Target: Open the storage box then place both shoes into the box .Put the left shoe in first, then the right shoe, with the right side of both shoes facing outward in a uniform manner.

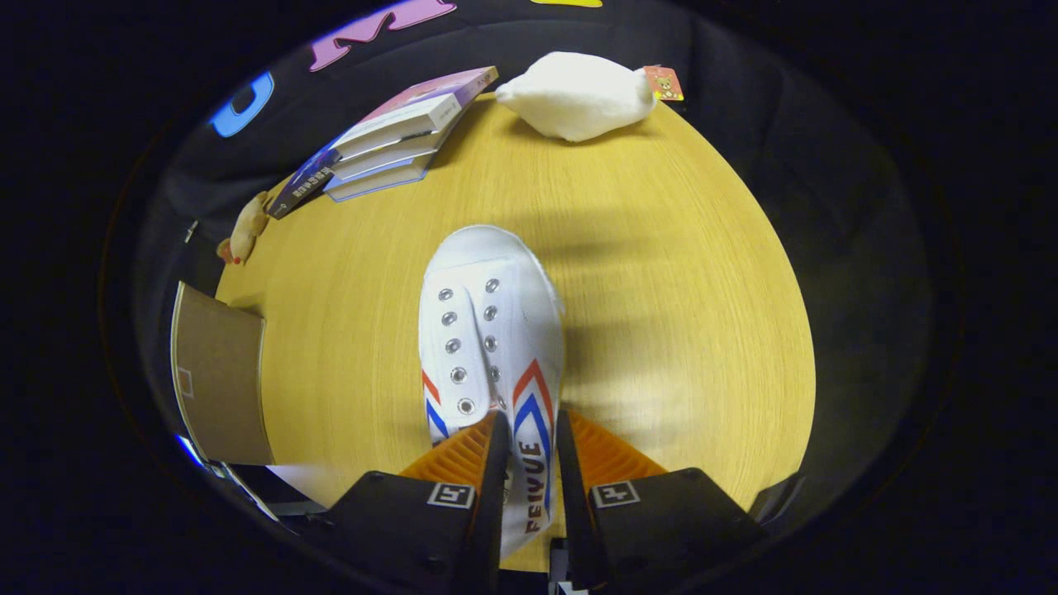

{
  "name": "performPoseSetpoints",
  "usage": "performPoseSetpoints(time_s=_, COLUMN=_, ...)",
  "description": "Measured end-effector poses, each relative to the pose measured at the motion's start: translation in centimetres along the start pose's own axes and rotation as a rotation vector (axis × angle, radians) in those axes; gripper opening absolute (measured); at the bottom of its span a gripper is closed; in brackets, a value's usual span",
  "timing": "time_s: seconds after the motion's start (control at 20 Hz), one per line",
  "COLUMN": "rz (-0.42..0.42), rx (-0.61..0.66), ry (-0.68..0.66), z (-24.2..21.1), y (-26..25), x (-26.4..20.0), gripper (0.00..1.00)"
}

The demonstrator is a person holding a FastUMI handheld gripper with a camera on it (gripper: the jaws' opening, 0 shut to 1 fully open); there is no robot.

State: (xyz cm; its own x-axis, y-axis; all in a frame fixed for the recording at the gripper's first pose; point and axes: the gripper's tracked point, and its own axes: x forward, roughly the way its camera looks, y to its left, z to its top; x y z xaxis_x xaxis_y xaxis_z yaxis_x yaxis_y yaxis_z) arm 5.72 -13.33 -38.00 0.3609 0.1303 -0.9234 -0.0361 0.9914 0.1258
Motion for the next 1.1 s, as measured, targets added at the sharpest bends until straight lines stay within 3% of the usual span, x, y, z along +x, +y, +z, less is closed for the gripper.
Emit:
performPoseSetpoints(time_s=0.2, rz=-0.01, rx=0.024, ry=-0.005, z=0.0, y=0.0, x=0.1, gripper=0.31)
performPoseSetpoints(time_s=0.4, rz=0.011, rx=0.07, ry=-0.01, z=0.2, y=-0.3, x=-0.2, gripper=0.08)
performPoseSetpoints(time_s=0.65, rz=0.076, rx=0.235, ry=-0.024, z=0.4, y=1.2, x=-1.9, gripper=0.07)
performPoseSetpoints(time_s=1.1, rz=0.09, rx=0.276, ry=-0.186, z=3.0, y=6.8, x=-13.6, gripper=0.07)
